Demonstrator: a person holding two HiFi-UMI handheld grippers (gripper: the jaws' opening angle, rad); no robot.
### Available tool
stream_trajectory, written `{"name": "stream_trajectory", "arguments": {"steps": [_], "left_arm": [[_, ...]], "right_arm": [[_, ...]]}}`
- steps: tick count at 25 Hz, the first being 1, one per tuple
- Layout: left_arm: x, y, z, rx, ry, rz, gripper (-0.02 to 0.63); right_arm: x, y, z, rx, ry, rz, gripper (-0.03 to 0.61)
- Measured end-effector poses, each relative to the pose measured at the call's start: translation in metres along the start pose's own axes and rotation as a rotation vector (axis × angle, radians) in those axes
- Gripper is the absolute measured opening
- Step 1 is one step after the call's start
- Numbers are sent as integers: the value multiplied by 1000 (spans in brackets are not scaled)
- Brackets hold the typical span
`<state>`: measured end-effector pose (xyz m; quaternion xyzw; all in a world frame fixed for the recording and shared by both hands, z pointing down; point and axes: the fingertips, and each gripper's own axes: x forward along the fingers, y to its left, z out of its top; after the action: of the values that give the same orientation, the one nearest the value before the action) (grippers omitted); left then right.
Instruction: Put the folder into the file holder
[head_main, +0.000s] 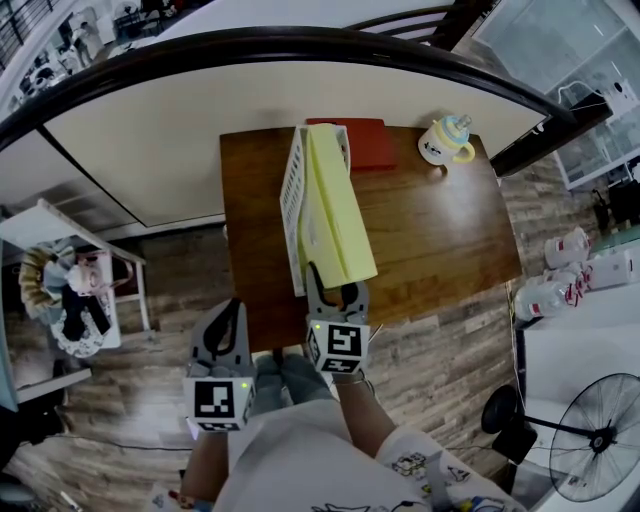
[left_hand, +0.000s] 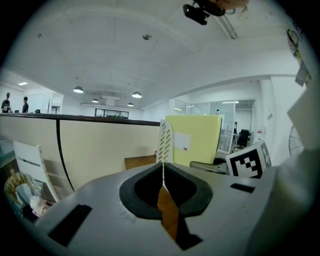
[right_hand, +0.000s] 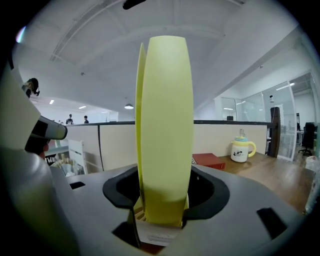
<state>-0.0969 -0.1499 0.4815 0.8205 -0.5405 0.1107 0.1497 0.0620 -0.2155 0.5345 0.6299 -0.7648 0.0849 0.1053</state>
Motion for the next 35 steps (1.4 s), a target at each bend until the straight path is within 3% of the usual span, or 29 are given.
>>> {"name": "stream_trajectory", "arguments": {"steps": [19,26,35], "left_arm": [[-16,-2,22,7,-67,53,11],[-27,-5,46,38,-127,79,11],[-39,-19,74,79,-202,93,11]], "right_arm": [[-18,-1,19,21,2,131,238],[-36,-4,46,64,-14,194,238],[-65,-7,84,42,-75,269,238]]}}
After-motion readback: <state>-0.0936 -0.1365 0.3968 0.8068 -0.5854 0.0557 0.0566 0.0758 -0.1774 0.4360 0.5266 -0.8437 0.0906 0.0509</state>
